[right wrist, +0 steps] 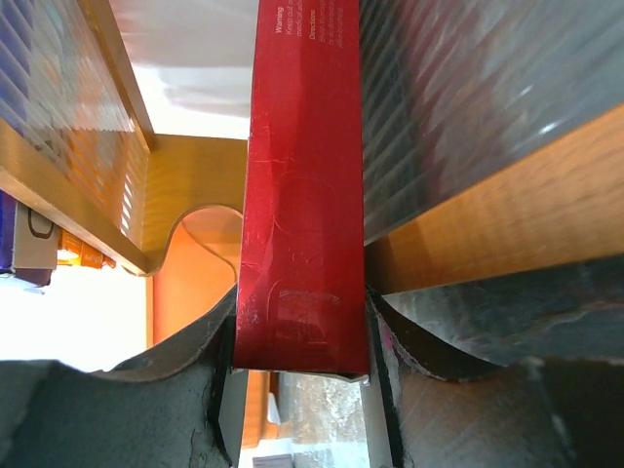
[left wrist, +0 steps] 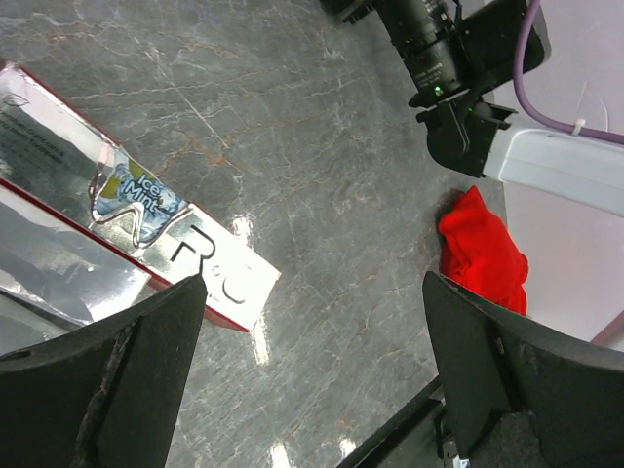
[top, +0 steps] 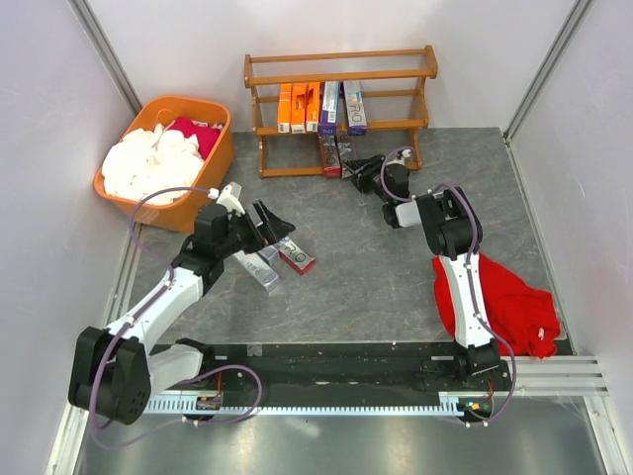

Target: Place and organize the toothpastes onto the shelf

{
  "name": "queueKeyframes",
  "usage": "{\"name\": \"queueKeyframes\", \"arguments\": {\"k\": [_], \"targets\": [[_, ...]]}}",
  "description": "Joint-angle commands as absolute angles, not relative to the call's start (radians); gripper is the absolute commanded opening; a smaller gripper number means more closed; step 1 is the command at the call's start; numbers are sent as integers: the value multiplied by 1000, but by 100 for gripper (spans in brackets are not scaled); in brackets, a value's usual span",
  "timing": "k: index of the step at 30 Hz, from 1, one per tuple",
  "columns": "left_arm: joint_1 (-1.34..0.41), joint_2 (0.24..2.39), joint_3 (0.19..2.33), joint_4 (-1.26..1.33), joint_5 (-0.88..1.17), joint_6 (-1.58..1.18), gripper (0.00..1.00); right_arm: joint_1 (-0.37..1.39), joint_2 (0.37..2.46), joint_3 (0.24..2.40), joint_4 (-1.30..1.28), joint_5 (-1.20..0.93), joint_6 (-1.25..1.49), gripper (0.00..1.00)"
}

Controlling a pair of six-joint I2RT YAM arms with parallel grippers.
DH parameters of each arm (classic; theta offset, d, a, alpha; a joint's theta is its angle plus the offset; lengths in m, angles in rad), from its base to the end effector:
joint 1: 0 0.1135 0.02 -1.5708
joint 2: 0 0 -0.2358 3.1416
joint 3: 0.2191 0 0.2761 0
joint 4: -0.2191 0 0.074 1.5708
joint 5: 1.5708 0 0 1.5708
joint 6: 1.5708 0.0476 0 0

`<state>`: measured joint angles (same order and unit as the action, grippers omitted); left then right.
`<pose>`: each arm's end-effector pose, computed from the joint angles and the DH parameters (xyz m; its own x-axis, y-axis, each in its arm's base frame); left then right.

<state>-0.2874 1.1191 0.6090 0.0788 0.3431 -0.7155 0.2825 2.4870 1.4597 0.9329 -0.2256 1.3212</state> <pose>0.2731 -0.0974 0.1968 -0.6700 -0.4461 -0.5934 0.1597 0.6940 -0.7021 0.4942 0.1545 0.0461 -0.4929 0.8404 -0.2255 -0.0322 0.2413 0.9699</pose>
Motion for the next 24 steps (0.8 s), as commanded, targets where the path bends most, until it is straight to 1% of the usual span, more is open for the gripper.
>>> {"name": "queueKeyframes", "arguments": {"k": [1, 3, 4, 5, 6, 8, 9, 12, 19, 24], "targets": [[-285, 1138, 653, 124, 393, -681, 100, 298, 2510, 1490, 919, -181, 1350, 35], [-285, 1141, 653, 129, 405, -687, 100, 299, 2516, 1488, 930, -181, 1356, 38], [-285, 1140, 653, 129, 403, -687, 100, 301, 2517, 1486, 931, -181, 1358, 46], [-285, 1137, 652, 127, 402, -689, 100, 302, 2519, 1482, 937, -186, 1358, 50], [-285, 1134, 649, 129, 400, -689, 100, 304, 2519, 1480, 939, -189, 1356, 58], [-285, 1129, 646, 127, 396, -689, 100, 304, 2510, 1462, 952, -202, 1347, 67], [-285, 1129, 644, 129, 396, -689, 100, 304, 2504, 1450, 957, -206, 1345, 80], [-285, 1129, 647, 129, 402, -689, 100, 302, 2461, 1382, 946, -203, 1342, 98], [-285, 1121, 643, 129, 407, -690, 100, 299, 2356, 1209, 916, -232, 1318, 98], [-285, 1105, 638, 121, 402, -690, 100, 296, 2310, 1108, 940, -271, 1293, 98]]}}
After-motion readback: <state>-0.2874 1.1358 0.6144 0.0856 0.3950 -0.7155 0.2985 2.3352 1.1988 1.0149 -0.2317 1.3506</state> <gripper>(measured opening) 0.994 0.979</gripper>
